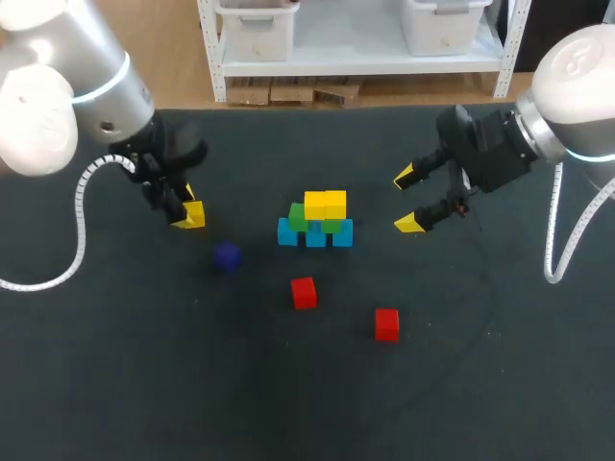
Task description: Place the blue cubes, place green cubes on the blue cubes, place the yellow cubes on the green cubes, then place the red cubes on the yellow cubes, and place purple cube on the red cubes.
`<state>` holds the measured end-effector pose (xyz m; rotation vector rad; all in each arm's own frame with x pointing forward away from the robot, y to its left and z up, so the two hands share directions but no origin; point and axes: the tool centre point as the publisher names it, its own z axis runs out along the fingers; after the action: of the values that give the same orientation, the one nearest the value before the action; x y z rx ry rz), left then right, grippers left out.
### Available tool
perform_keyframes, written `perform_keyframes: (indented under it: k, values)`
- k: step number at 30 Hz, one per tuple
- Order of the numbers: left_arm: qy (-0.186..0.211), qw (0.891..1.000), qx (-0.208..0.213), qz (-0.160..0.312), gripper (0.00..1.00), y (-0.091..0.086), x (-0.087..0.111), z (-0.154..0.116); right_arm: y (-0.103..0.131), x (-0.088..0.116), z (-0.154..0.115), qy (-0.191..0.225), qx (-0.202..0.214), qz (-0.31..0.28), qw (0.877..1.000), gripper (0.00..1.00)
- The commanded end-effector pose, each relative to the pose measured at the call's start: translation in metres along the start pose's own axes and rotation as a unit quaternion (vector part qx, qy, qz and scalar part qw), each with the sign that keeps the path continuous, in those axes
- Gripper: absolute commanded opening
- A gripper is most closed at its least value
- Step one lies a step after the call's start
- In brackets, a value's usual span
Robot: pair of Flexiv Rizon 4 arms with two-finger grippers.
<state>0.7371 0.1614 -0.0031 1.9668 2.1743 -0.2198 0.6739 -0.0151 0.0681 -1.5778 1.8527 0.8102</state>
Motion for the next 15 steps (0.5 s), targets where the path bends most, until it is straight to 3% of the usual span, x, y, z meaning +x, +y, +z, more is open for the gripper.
perform_keyframes:
  k: [1, 2, 4, 9, 15]
  values:
    - [0.000, 1.000, 0.005, 0.002, 0.36, 0.002, -0.001, 0.004, 0.000, 0.000, 0.000, -0.001, 0.000, -0.001, 1.000, 1.00]
    - [-0.001, 1.000, 0.005, 0.002, 0.33, 0.002, -0.001, 0.005, 0.000, 0.000, 0.000, -0.001, 0.000, -0.001, 1.000, 1.00]
    - [-0.002, 1.000, 0.006, 0.002, 0.01, 0.002, -0.003, 0.005, 0.000, 0.000, 0.000, -0.001, 0.000, -0.001, 1.000, 1.00]
    - [-0.006, 1.000, 0.003, 0.004, 0.00, -0.002, -0.007, -0.002, 0.000, 0.000, 0.000, -0.001, 0.000, -0.001, 1.000, 1.00]
    - [-0.015, 1.000, 0.000, 0.025, 0.00, -0.015, -0.028, -0.024, 0.000, 0.000, 0.000, -0.001, 0.000, -0.001, 1.000, 1.00]
